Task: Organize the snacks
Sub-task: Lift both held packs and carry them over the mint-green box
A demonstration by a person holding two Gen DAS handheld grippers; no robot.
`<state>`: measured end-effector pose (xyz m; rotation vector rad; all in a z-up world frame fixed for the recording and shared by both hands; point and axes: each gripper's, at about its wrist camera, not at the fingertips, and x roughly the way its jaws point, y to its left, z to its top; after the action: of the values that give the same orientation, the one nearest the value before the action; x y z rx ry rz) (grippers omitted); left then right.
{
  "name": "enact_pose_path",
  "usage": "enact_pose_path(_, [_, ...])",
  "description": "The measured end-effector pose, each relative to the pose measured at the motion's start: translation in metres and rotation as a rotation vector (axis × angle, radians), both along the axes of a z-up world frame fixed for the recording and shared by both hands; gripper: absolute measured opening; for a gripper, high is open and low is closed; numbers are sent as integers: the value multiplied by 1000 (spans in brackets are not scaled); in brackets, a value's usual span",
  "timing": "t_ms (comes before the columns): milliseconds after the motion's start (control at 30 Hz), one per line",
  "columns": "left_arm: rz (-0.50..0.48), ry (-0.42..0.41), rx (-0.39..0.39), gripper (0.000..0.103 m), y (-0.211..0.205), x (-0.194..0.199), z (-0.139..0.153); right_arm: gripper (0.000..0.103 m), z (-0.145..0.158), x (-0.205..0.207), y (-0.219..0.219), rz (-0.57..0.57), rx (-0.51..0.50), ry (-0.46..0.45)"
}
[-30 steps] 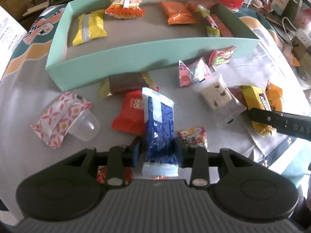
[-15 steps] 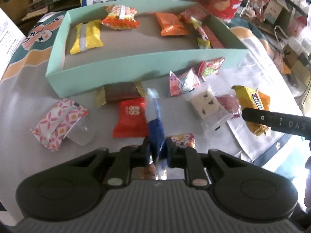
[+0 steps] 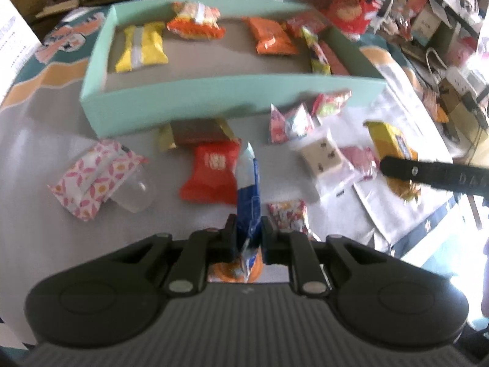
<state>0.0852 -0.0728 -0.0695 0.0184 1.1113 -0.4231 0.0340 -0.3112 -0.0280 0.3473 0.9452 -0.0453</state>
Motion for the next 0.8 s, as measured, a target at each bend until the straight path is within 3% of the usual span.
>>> enact_pose_path(267, [-3,35,19,19,-3,9,-9,47,-1,4,2,9,-10,20])
enact_pose_path(367, [1,58,4,38,-1,17,-10,47,-3,6,0,7,-5,26])
enact_pose_path(400, [8,66,-7,52,1,19,-10,47,-4,6,-1,7,-4,27])
enact_pose_path(600, [26,62,1,55,4,27,-10,47,-8,7,-2,3,11,35])
enact_pose_path(733, [23,9,99,54,-13,21,-5,47,-11,9,-3,3,25,39])
enact_pose_path(800, [32,-37,188,56,-26,16,-2,47,-13,8,-4,1,32,42])
